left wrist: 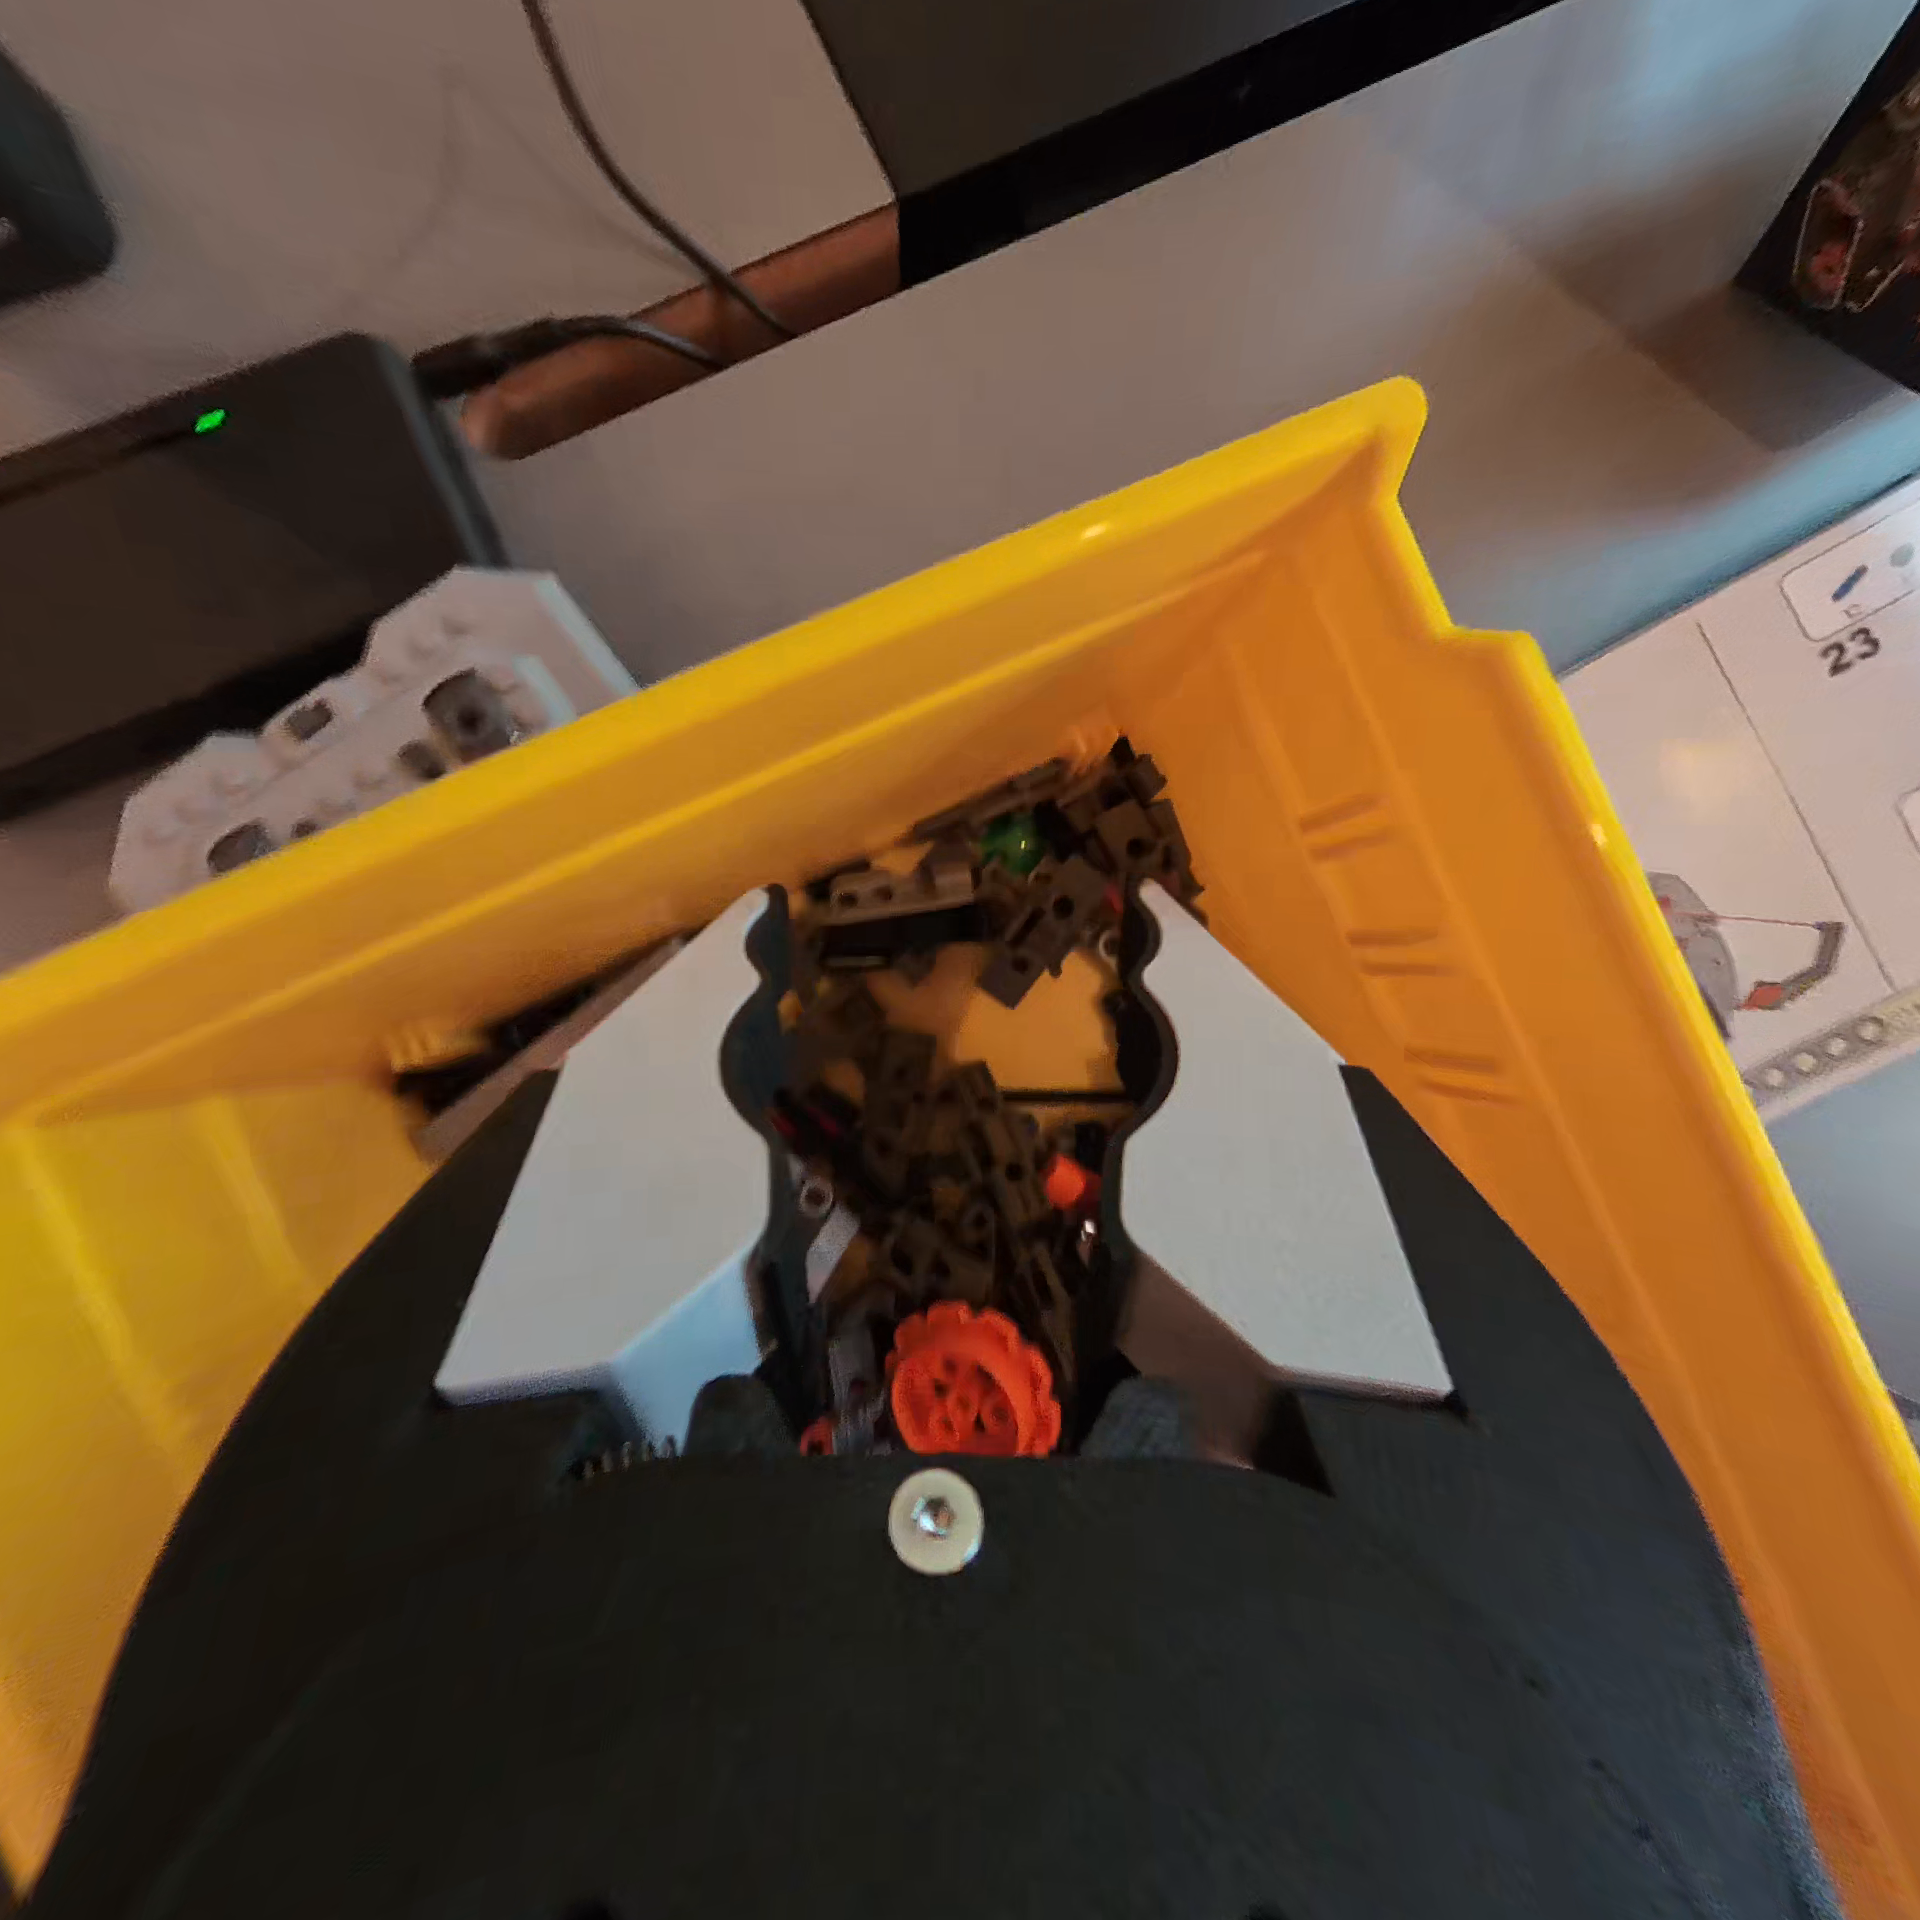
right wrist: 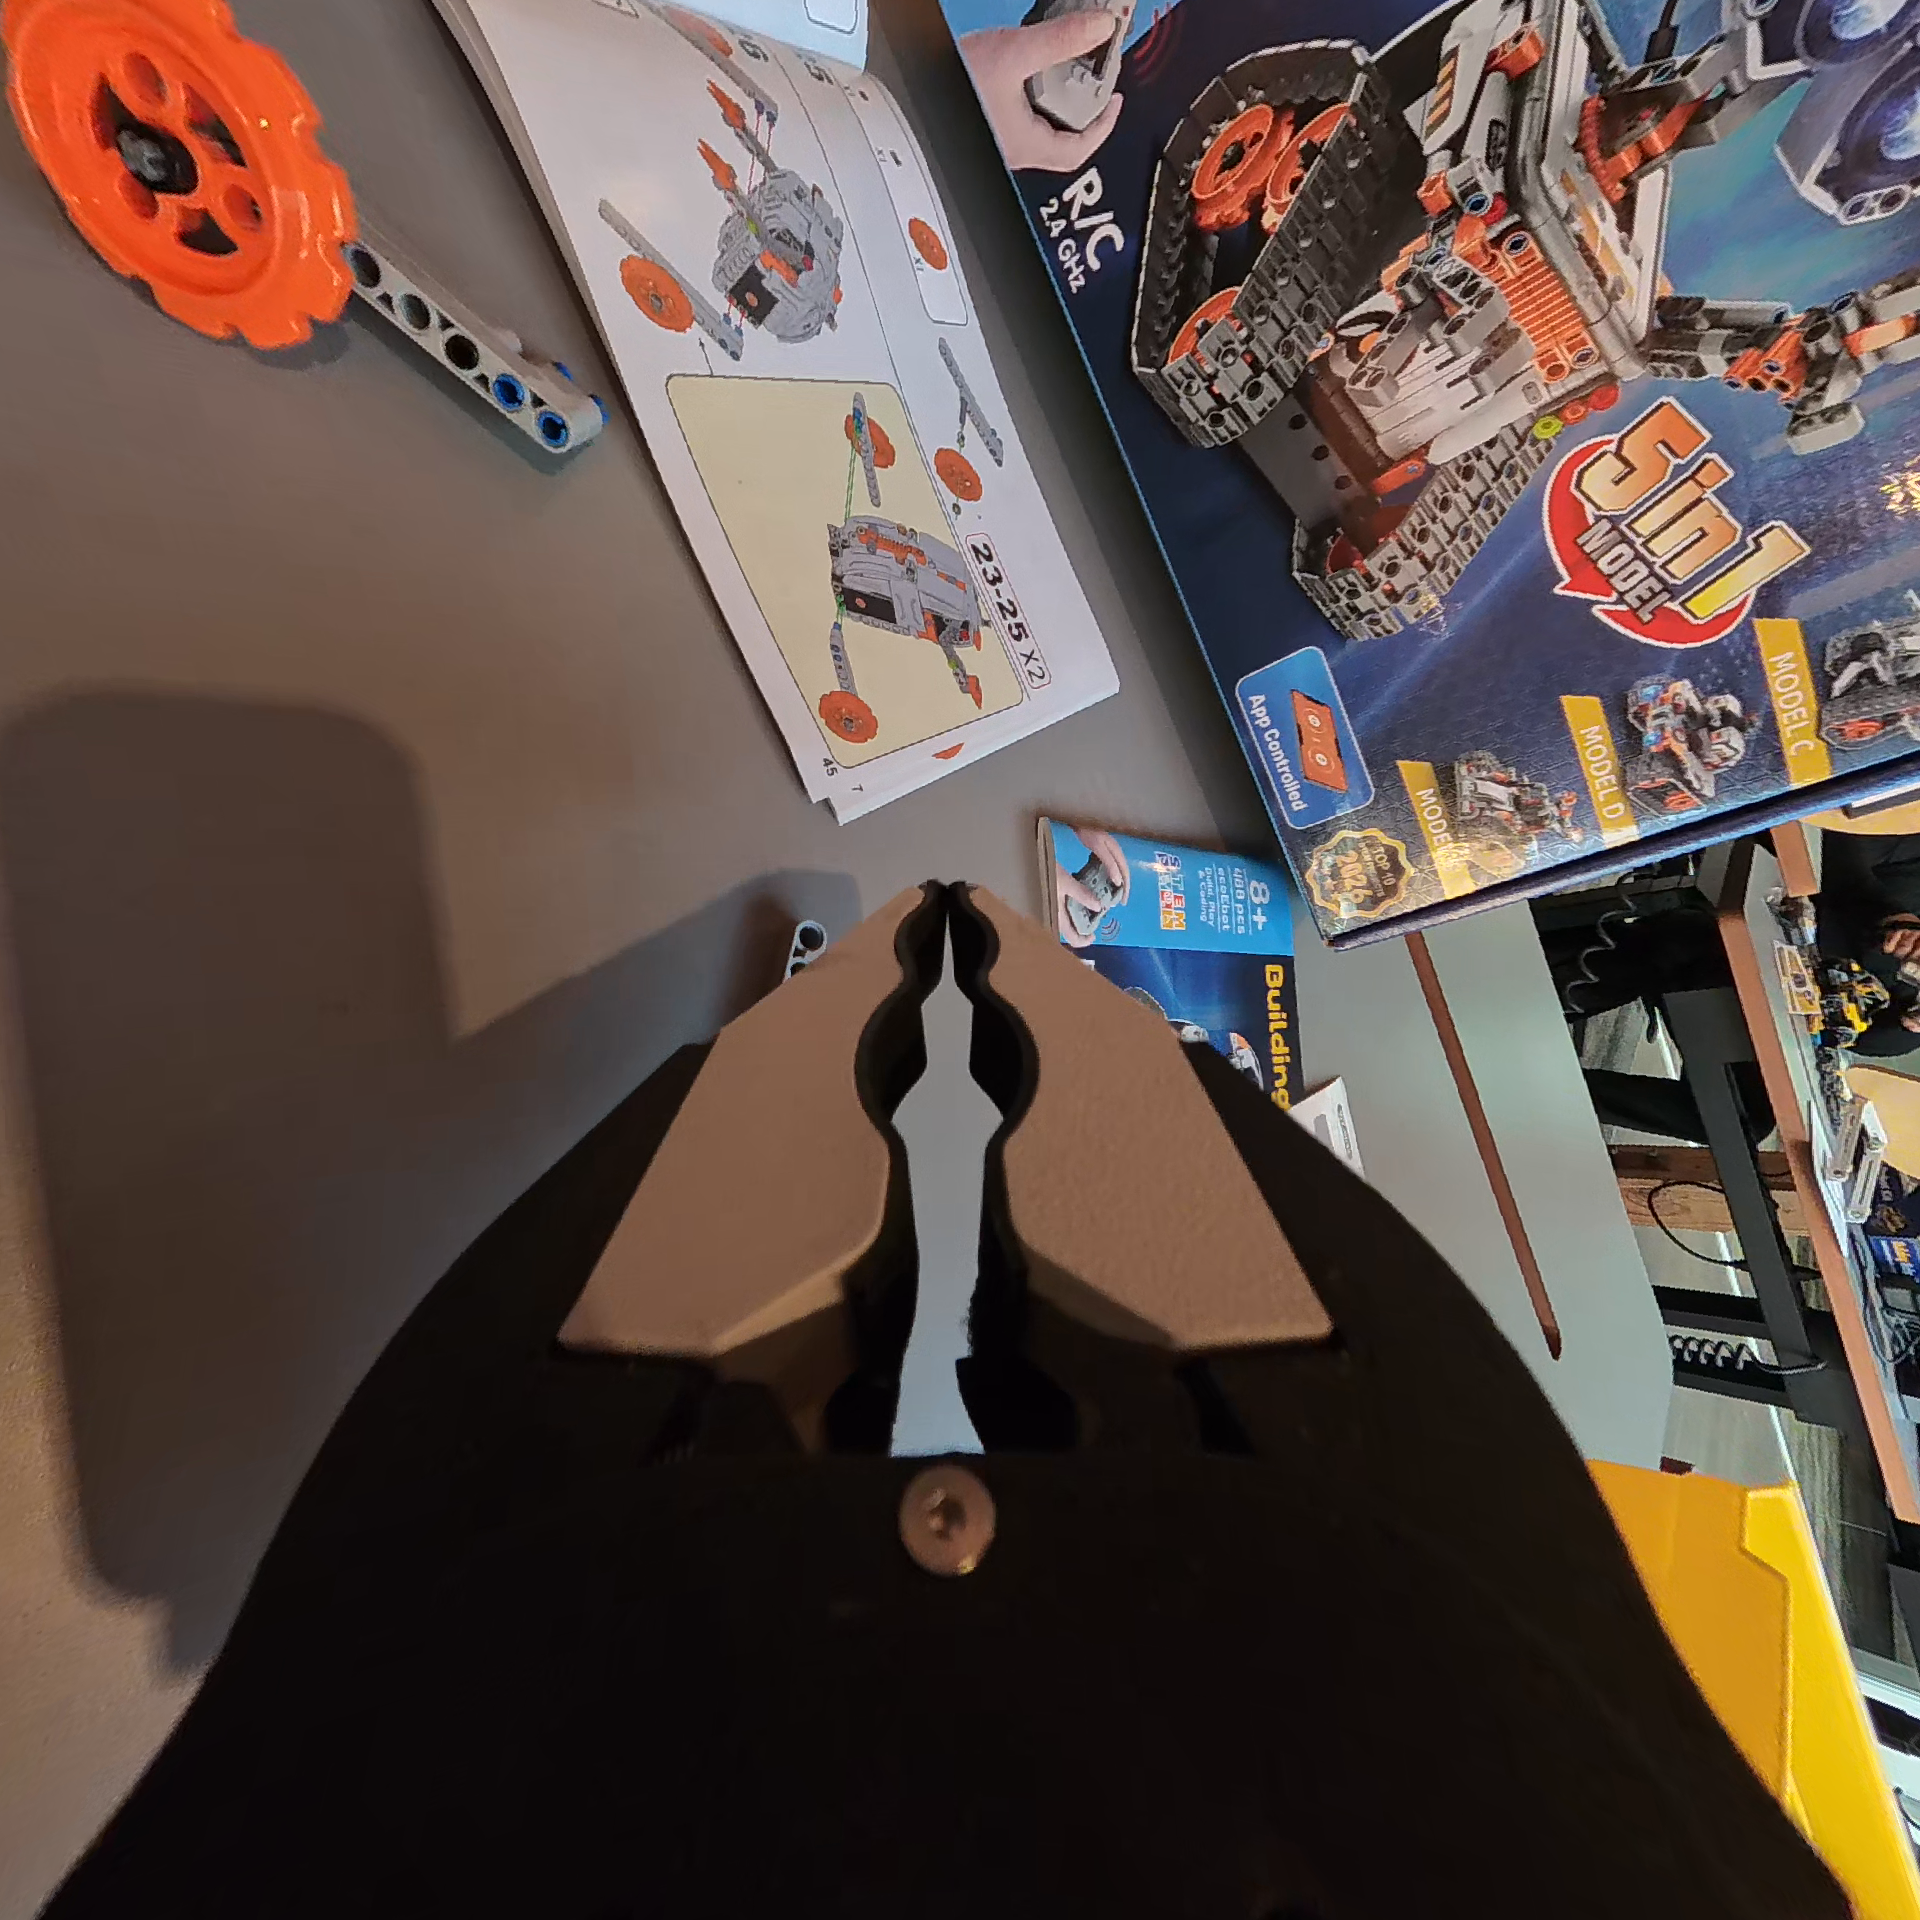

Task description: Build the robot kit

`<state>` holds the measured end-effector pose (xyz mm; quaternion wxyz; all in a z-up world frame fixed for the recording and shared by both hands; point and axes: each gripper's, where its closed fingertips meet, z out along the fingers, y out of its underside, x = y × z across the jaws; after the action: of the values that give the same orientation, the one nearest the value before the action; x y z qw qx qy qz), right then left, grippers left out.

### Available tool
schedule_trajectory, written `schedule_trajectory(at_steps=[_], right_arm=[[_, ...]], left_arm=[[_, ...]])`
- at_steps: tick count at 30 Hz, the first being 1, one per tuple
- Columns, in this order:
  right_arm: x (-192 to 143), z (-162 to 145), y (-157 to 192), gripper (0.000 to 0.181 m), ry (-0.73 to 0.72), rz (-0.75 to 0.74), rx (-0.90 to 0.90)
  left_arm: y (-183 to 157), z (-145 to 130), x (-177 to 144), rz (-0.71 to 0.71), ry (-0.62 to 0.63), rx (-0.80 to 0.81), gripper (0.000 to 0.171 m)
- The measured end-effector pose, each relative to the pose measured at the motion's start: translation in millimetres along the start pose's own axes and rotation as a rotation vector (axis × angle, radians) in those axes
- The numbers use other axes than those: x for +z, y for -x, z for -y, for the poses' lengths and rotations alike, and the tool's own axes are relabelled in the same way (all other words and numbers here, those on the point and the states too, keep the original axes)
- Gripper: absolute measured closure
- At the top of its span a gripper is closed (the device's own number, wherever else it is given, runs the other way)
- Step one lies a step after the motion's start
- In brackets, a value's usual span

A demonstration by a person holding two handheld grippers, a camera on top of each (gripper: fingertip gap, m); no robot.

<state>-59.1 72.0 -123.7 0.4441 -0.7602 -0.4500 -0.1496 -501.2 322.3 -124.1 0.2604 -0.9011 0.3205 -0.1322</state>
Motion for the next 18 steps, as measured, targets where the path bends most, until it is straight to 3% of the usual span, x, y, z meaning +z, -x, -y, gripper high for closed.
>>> schedule_trajectory(at_steps=[5,7,8,12,18], right_arm=[[1,-1,0,0.181,0.001,0.002,0.002],[0,0,1,0.181,0.001,0.003,0.0],[0,0,1,0.181,0.001,0.003,-0.001],[-1,2,0,0.181,-0.004,0.0,-0.003],[1,1,2,0.181,0.0,0.007,-0.004]], left_arm=[[9,-15,22,0.1,0.1,0.071,0.107],[22,-23,15,0.15,0.125,0.022,0.158],[34,-26,8,0.202,0.137,-0.012,0.171],[47,-28,-16,0.147,0.072,-0.177,0.171],[49,-32,-33,0.03,0.036,-0.311,0.144]])
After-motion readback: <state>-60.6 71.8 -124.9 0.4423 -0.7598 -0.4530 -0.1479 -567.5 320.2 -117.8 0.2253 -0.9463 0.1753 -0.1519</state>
